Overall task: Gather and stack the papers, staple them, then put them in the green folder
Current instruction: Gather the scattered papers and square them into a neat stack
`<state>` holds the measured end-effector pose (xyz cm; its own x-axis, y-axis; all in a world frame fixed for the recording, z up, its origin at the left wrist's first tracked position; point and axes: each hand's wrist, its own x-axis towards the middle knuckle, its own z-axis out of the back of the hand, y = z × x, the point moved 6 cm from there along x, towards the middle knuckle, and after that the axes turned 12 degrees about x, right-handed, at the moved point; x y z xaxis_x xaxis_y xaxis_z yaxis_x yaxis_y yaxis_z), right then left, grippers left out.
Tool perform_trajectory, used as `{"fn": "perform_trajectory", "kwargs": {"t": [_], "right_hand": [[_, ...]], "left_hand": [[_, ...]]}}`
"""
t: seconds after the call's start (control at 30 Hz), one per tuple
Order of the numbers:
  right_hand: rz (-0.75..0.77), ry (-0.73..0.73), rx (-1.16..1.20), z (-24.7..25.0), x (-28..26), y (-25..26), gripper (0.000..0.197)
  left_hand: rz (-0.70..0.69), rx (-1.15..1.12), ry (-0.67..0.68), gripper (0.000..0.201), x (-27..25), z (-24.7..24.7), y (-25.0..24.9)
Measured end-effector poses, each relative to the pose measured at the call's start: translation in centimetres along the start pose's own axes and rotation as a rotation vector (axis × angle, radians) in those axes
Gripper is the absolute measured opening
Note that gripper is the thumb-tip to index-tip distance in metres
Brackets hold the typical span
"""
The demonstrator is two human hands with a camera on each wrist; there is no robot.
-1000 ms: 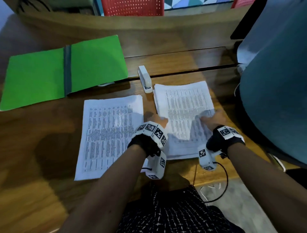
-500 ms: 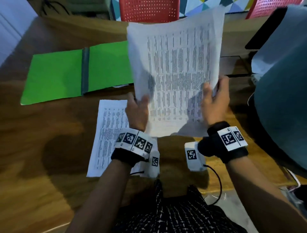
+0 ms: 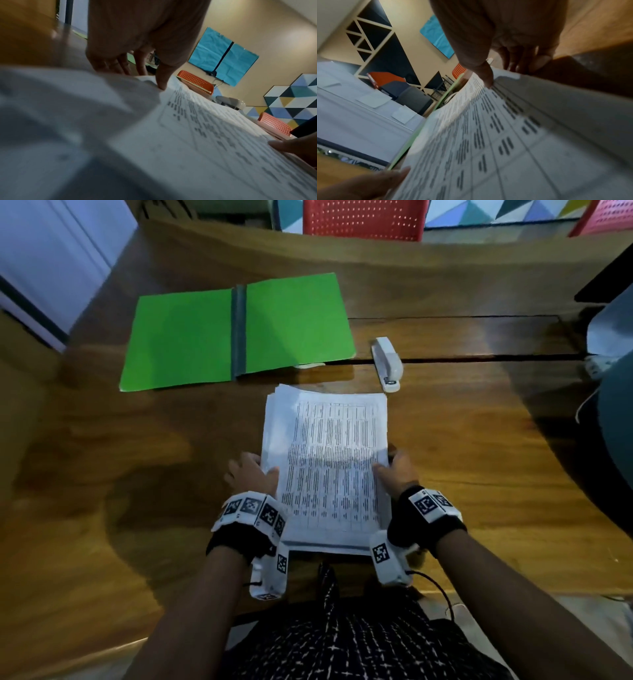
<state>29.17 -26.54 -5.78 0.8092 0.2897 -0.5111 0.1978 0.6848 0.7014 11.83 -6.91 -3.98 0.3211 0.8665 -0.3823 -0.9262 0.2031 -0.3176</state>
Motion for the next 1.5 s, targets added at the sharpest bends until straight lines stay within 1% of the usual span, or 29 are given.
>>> {"fn": "perform_trajectory", "kwargs": {"t": [0.07, 0.13, 0.17, 0.2, 0.27, 0.33, 0.4, 0.47, 0.5, 0.53, 0.57, 0.63, 0.7, 0.77, 0.8, 0.87, 0.9, 0.97, 1.03, 1.07, 1.1, 1.17, 1.23, 1.3, 1.37, 1.4, 1.43, 1.47, 1.5], "right_hand": [[0.011, 0.005, -0.097, -1.0, -0.4, 0.0, 0.043], [0.035, 0.068, -0.059, -2.2, -1.1, 1.0, 0.031], [0.055, 0.098, -0.026, -2.6, -1.6, 2.0, 0.025], [0.089, 0.103, 0.01, -2.6, -2.1, 3.2, 0.021], [0.185, 0.037, 0.091, -1.8, -3.0, 6.0, 0.026], [0.352, -0.069, 0.207, 0.0, -4.6, 9.5, 0.027], [0.54, -0.153, 0.358, 2.1, -6.4, 13.0, 0.028], [0.719, -0.205, 0.439, 3.7, -8.2, 15.6, 0.025], [0.781, -0.212, 0.496, 4.1, -8.8, 16.2, 0.024], [0.812, -0.204, 0.557, 4.3, -9.4, 16.5, 0.024], [0.82, -0.185, 0.61, 4.1, -9.8, 16.2, 0.027], [0.814, -0.169, 0.68, 3.4, -10.3, 14.7, 0.043], [0.822, -0.17, 0.725, 2.6, -10.7, 13.3, 0.059], [0.852, -0.183, 0.761, 2.4, -11.4, 13.2, 0.068], [0.899, -0.224, 0.747, 2.6, -11.8, 13.7, 0.071], [1.049, -0.394, 0.609, 3.5, -13.3, 15.3, 0.068], [1.128, -0.465, 0.513, 3.9, -14.1, 16.2, 0.064], [1.214, -0.517, 0.284, 4.2, -15.5, 18.0, 0.054], [1.2, -0.544, 0.003, 4.1, -15.7, 18.8, 0.043], [1.182, -0.553, -0.09, 4.1, -15.7, 18.9, 0.04], [1.17, -0.554, -0.134, 4.2, -15.6, 18.8, 0.039], [1.168, -0.524, -0.124, 4.8, -15.4, 18.4, 0.039], [1.175, -0.503, -0.021, 5.5, -15.3, 17.9, 0.038], [1.148, -0.472, 0.16, 6.1, -15.3, 17.3, 0.042], [1.016, -0.409, 0.379, 5.9, -14.6, 16.5, 0.056], [0.918, -0.339, 0.506, 5.5, -13.9, 15.9, 0.062], [0.814, -0.244, 0.635, 4.8, -13.2, 15.4, 0.066], [0.72, -0.158, 0.731, 3.9, -12.6, 14.9, 0.065], [0.647, -0.104, 0.783, 3.2, -12.0, 14.5, 0.061]], "left_hand": [[-0.006, -0.036, 0.088, 0.05, 0.6, -0.7, 0.2], [-0.024, -0.093, 0.22, 0.052, 1.3, -1.3, 0.0], [-0.036, -0.138, 0.265, 0.052, 1.4, -1.2, -0.2], [-0.053, -0.192, 0.273, 0.05, 1.5, -0.8, -0.6], [-0.101, -0.289, 0.187, 0.037, 1.5, 1.3, -1.7], [-0.158, -0.402, 0.055, 0.035, 1.4, 4.4, -3.0], [-0.293, -0.522, -0.127, 0.039, 1.0, 8.5, -4.4], [-0.447, -0.624, -0.277, 0.043, 0.4, 12.3, -5.4], [-0.532, -0.695, -0.299, 0.045, 0.0, 13.7, -5.8], [-0.593, -0.774, -0.283, 0.046, -0.3, 14.6, -5.9], [-0.626, -0.855, -0.228, 0.05, -0.7, 15.2, -5.9], [-0.668, -0.962, -0.116, 0.055, -1.2, 15.6, -5.6], [-0.672, -1.041, -0.093, 0.049, -1.5, 15.8, -4.9], [-0.675, -1.102, -0.127, 0.037, -2.2, 16.6, -4.6], [-0.7, -1.081, -0.197, 0.035, -2.5, 17.2, -4.5], [-0.793, -0.944, -0.377, 0.035, -3.5, 18.8, -4.6], [-0.839, -0.876, -0.439, 0.037, -3.9, 19.4, -4.8], [-0.903, -0.763, -0.506, 0.037, -4.3, 19.9, -5.2], [-0.95, -0.63, -0.566, 0.038, -4.7, 20.0, -5.4], [-0.964, -0.592, -0.584, 0.039, -4.8, 20.0, -5.2], [-0.961, -0.581, -0.589, 0.04, -4.7, 19.9, -4.9], [-0.919, -0.628, -0.578, 0.042, -4.2, 20.2, -4.1], [-0.846, -0.715, -0.526, 0.041, -3.7, 20.3, -3.4], [-0.758, -0.835, -0.475, 0.041, -3.1, 20.0, -3.1], [-0.654, -1.044, -0.343, 0.043, -2.6, 19.1, -2.8], [-0.602, -1.124, -0.272, 0.042, -2.5, 18.2, -2.7], [-0.554, -1.139, -0.218, 0.042, -2.5, 17.3, -2.7], [-0.517, -1.128, -0.173, 0.052, -2.8, 16.4, -2.7], [-0.529, -1.131, -0.143, 0.072, -3.4, 15.8, -2.8]]}}
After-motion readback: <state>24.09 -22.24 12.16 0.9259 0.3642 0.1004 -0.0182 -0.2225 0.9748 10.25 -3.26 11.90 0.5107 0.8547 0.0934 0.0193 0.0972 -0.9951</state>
